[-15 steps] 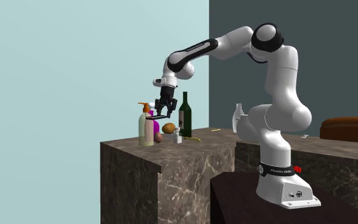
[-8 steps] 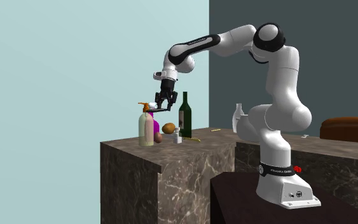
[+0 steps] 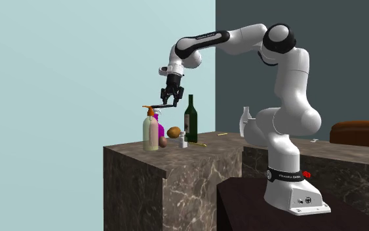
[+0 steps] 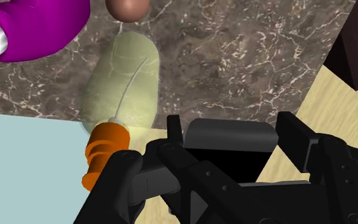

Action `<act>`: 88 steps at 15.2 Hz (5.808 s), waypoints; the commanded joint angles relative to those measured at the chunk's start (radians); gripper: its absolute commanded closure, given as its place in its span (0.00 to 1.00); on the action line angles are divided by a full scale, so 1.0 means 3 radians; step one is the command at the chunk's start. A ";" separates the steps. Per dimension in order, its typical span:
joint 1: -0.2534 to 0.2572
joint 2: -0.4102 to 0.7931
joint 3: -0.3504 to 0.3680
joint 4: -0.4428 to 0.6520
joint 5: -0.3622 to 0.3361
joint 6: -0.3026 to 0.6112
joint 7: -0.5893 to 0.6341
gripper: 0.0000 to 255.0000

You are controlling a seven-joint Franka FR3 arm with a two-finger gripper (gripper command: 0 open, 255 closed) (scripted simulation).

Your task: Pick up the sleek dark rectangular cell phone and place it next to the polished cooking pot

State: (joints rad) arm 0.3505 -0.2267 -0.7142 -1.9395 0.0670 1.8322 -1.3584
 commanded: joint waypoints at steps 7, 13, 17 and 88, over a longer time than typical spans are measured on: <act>-0.0377 -0.1107 0.0324 -0.0825 -0.0573 -0.0140 0.0248 1.00; -0.0753 -0.1885 0.0513 -0.1319 -0.0827 -0.0431 0.0275 1.00; -0.1007 -0.2380 0.0594 -0.1566 -0.0947 -0.0703 0.0228 1.00; -0.4145 -0.5190 -0.1162 -0.2370 -0.3603 -0.2738 -0.2989 1.00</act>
State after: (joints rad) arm -0.8784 -1.7815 -1.0436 -2.6400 -0.9964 1.0017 -2.2439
